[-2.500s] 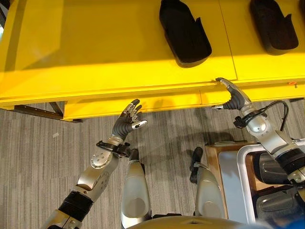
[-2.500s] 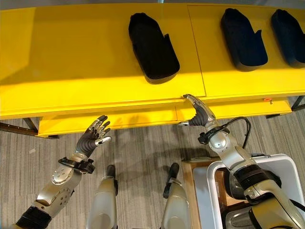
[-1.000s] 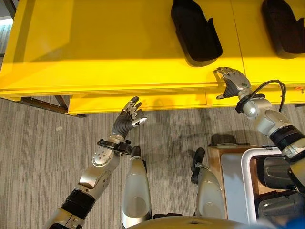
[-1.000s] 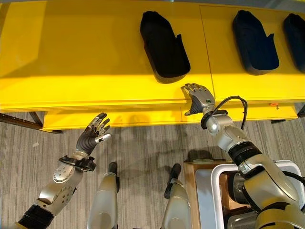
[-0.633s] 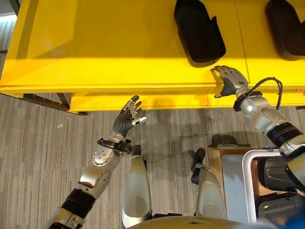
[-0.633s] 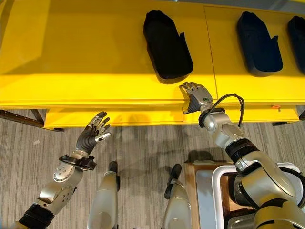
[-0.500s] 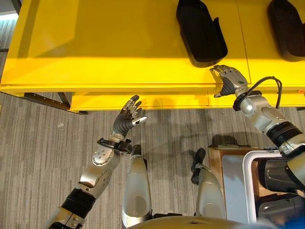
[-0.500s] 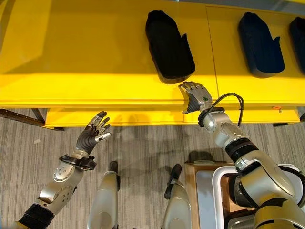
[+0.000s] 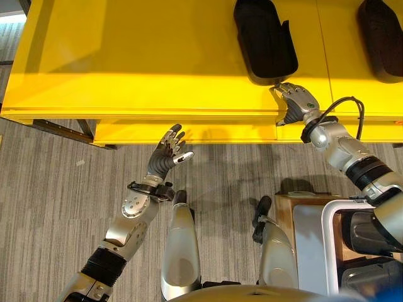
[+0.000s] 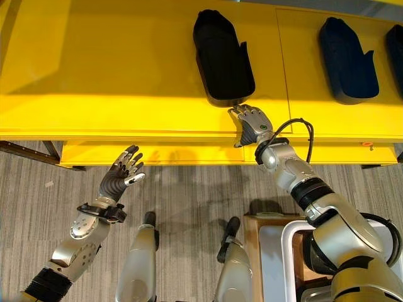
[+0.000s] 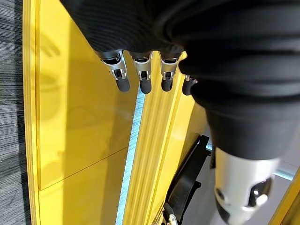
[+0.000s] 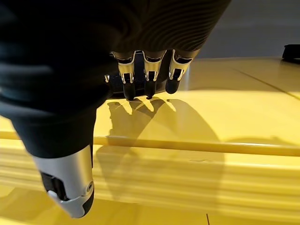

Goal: Move parts from the plastic box to the shelf.

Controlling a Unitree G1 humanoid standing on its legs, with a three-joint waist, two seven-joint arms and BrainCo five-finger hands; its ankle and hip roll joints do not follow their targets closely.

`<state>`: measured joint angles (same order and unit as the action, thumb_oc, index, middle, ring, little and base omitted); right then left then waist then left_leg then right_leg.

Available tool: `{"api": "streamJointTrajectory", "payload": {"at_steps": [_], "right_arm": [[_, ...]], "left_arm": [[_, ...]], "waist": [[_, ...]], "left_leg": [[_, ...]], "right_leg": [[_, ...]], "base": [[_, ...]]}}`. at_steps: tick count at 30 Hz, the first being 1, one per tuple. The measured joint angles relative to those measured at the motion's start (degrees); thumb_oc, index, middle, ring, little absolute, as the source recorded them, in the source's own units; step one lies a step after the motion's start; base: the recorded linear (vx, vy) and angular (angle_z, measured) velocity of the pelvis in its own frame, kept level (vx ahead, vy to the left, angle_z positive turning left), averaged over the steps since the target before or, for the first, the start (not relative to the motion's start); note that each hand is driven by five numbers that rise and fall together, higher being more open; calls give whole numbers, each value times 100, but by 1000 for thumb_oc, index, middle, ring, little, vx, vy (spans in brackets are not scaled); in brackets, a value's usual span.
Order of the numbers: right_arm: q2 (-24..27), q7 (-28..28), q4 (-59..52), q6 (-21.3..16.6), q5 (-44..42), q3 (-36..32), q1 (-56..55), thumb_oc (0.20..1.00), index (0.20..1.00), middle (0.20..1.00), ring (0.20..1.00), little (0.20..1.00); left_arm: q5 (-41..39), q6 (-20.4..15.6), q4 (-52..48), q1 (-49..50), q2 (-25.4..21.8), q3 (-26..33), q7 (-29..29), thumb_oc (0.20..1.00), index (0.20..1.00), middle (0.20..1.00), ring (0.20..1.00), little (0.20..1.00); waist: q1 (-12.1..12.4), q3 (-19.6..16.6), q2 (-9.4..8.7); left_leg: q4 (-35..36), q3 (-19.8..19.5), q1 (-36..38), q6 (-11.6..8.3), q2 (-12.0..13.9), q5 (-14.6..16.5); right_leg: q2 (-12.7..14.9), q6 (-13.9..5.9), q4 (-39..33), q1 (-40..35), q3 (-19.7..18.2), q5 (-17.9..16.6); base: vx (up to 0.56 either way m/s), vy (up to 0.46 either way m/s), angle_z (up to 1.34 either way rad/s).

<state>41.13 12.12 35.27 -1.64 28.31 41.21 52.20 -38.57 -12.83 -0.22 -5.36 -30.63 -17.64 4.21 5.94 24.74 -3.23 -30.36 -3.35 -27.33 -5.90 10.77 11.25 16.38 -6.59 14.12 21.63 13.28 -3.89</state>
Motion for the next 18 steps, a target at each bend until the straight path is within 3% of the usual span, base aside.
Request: {"api": "streamJointTrajectory", "payload": {"at_steps": [18], "right_arm": [[-241,-5,116,-3,-230,12,434,1000,1000,1000,1000,1000]], "left_arm": [[-6,-37,0,9,-1,22,2,1000,1000,1000,1000,1000]], "waist": [[72,0,1]], "left_leg": [[-109,-8,-104,1,-24,9]], "right_leg": [[27,-3,89,104,-8,-4]], "base": [[0,0,0]]}}
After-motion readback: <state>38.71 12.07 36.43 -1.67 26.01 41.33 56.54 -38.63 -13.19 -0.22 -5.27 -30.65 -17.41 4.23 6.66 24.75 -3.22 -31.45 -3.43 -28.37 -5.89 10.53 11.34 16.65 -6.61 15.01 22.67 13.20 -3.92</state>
